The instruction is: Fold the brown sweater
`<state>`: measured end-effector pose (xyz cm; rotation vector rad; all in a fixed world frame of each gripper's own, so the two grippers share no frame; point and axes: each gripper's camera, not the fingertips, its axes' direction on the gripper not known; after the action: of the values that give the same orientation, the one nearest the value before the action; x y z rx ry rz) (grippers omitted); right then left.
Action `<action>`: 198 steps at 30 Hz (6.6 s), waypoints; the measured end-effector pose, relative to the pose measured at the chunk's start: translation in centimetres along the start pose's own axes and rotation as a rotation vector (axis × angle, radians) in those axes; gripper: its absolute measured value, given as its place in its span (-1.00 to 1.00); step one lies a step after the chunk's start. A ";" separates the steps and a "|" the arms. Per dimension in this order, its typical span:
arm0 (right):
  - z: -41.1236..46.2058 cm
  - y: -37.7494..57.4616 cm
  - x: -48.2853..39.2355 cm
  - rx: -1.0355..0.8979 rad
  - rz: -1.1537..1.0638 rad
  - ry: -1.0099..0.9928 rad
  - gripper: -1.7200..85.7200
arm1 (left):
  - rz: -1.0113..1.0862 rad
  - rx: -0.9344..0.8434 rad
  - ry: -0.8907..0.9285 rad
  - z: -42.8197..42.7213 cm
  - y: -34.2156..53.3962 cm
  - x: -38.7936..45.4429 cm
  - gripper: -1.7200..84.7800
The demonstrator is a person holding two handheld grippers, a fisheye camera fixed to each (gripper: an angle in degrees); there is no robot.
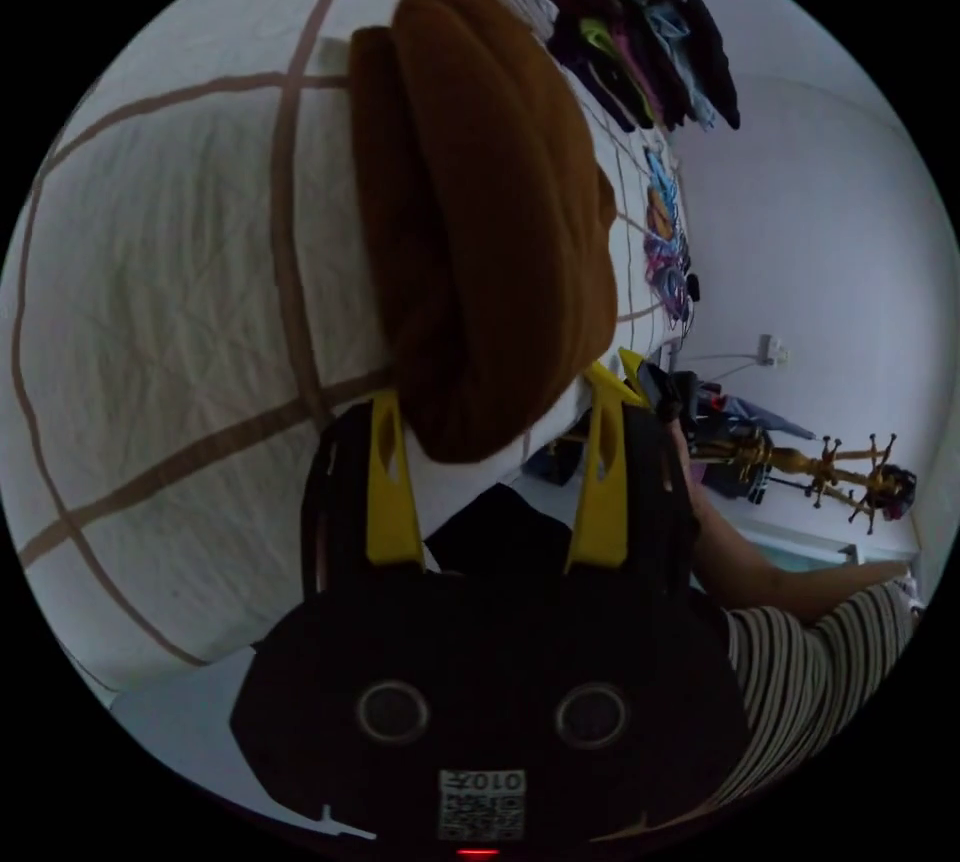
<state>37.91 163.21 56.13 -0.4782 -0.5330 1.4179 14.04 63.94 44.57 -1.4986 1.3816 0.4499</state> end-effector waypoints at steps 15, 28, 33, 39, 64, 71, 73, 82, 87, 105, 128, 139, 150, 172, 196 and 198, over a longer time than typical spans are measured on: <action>-2.9 2.3 6.9 -0.006 0.162 -0.101 -0.60 | -0.148 0.124 0.396 -3.4 -0.5 -6.4 -0.60; -2.4 2.3 8.8 0.174 0.207 -0.420 -0.55 | -0.088 0.125 0.462 -7.9 -2.4 -7.4 -0.67; -2.9 0.3 8.5 0.235 0.256 -0.385 -0.57 | -0.068 0.106 0.438 -9.2 -2.5 -8.2 -0.67; -1.0 -3.0 5.1 0.084 0.246 -0.235 -0.74 | -0.106 0.111 0.438 -10.4 -1.6 -10.7 -0.65; 4.0 -10.4 -18.3 -0.109 0.163 -0.125 -0.81 | -0.121 0.105 0.554 -18.8 -1.7 -19.4 -0.57; 7.0 -12.2 -25.8 -0.175 0.113 -0.053 -0.81 | -0.098 0.170 0.510 -27.3 -1.6 -19.4 -0.58; 7.9 -12.9 -30.6 -0.172 0.039 -0.013 -0.82 | -0.058 0.186 0.482 -30.1 -2.0 -18.8 -0.58; 14.8 -16.0 -56.2 -0.293 -0.469 0.079 -0.82 | 0.121 0.292 0.405 -48.7 -1.3 -17.8 -0.58; 22.7 -16.2 -64.9 -0.409 -0.544 0.096 -0.82 | 0.063 0.348 0.369 -56.5 1.0 -21.2 -0.59; 49.2 -35.1 -98.7 -0.233 -0.631 0.017 -0.83 | 0.248 0.472 0.190 -89.0 -21.0 -34.3 -0.62; 77.2 -38.5 -112.6 -0.177 -0.779 0.681 -0.83 | 0.052 0.234 0.090 -100.1 -36.6 -52.1 -0.67; 79.5 -36.2 -116.0 -0.194 -0.740 0.690 -0.71 | -0.096 0.465 0.111 -101.2 -32.4 -53.5 -0.69; 76.2 -28.0 -116.7 -0.035 -0.808 0.779 -0.73 | -0.069 0.404 0.042 -100.9 -29.2 -50.2 -0.66; 70.5 -9.1 -110.0 -0.139 -0.946 0.870 -0.82 | 0.012 0.393 -0.213 -89.1 -10.9 -33.1 -0.59; 28.0 44.2 -92.7 0.443 -1.258 0.764 -0.91 | 0.613 0.777 -0.899 -55.1 38.4 20.7 -0.96; 24.9 48.3 -90.4 0.464 -1.268 0.778 -0.92 | 0.669 0.840 -0.950 -52.7 41.4 24.7 -0.96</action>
<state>-22.11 77.78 41.02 -0.1860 0.1725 0.0544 -34.48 13.51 29.95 -0.0375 1.0129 0.7361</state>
